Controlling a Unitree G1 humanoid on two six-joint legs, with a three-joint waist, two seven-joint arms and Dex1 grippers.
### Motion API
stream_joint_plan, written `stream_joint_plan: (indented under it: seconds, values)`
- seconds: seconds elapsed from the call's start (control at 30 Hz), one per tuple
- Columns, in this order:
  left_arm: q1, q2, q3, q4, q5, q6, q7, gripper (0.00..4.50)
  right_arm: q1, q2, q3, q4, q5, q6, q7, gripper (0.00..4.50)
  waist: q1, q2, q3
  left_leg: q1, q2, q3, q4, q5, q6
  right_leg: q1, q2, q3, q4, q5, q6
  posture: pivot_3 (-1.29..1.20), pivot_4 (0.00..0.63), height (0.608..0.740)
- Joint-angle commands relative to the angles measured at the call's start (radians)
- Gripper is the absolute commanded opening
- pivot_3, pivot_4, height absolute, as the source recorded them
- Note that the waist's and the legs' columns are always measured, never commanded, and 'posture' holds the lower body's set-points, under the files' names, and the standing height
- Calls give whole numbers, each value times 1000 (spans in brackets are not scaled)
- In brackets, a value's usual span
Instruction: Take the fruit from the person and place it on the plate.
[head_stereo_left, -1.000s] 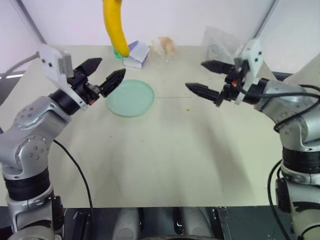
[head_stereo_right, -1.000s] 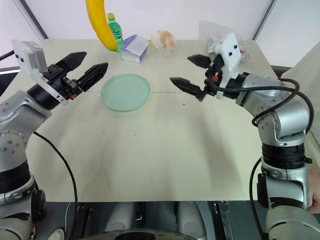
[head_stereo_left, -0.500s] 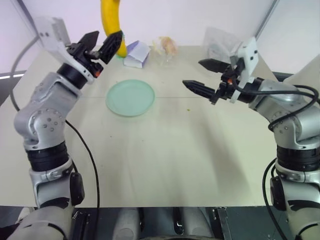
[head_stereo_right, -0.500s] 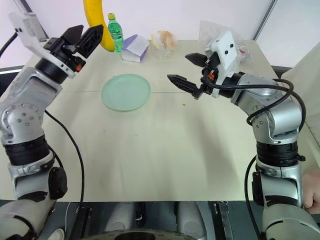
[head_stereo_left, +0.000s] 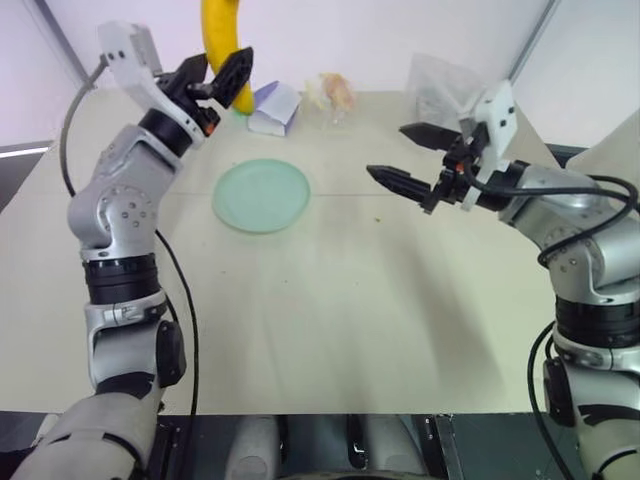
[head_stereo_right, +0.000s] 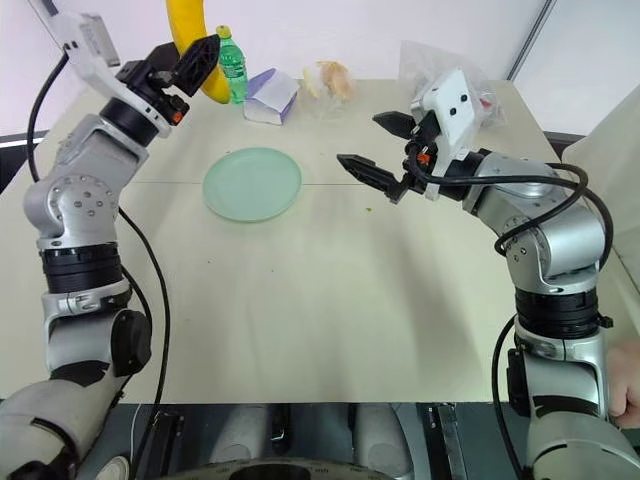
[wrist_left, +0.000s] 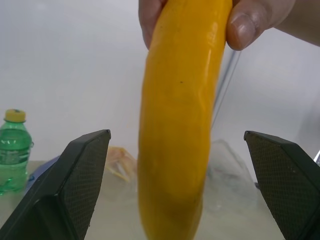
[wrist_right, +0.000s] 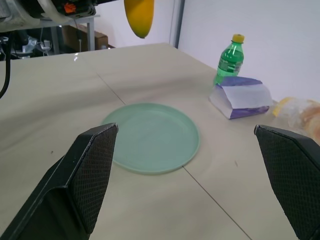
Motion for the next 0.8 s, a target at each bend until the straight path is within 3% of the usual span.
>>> stream_joint_plan:
  seconds: [0.03,0.07,0.23,0.43,0.53,0.8]
  values:
    - [-34,-2,-2,-3,12,-30,-22,3963,-4,-14,-28,-46,4,-8,-8,4500,0,0,0,0,0,0,0,0,0,0,0,0,0,0,0,0,150,731]
    - [-34,-3,-2,-1,14,-31,-25,3668,-2,-15,-28,-48,4,-8,-10,4500,-1,0,0,0,0,0,0,0,0,0,0,0,0,0,0,0,150,731]
    - [-42,-7,5,4,17,-26,-31,1246,3,-16,-29,-52,3,-7,-15,4500,0,0,0,0,0,0,0,0,0,0,0,0,0,0,0,0,150,731]
    - [-41,-8,13,-13,0,4,-25,1154,4,-16,-22,-49,-1,-11,-14,4500,0,0,0,0,0,0,0,0,0,0,0,0,0,0,0,0,150,731]
    - [-46,-40,48,-17,-39,62,61,1154,8,-17,-19,-48,-3,-13,-11,4500,1,0,0,0,0,0,0,0,0,0,0,0,0,0,0,0,150,731]
    - [41,-188,90,-24,-95,177,273,1154,34,-28,-21,-64,-5,-7,-3,4500,0,0,0,0,0,0,0,0,0,0,0,0,0,0,0,0,150,731]
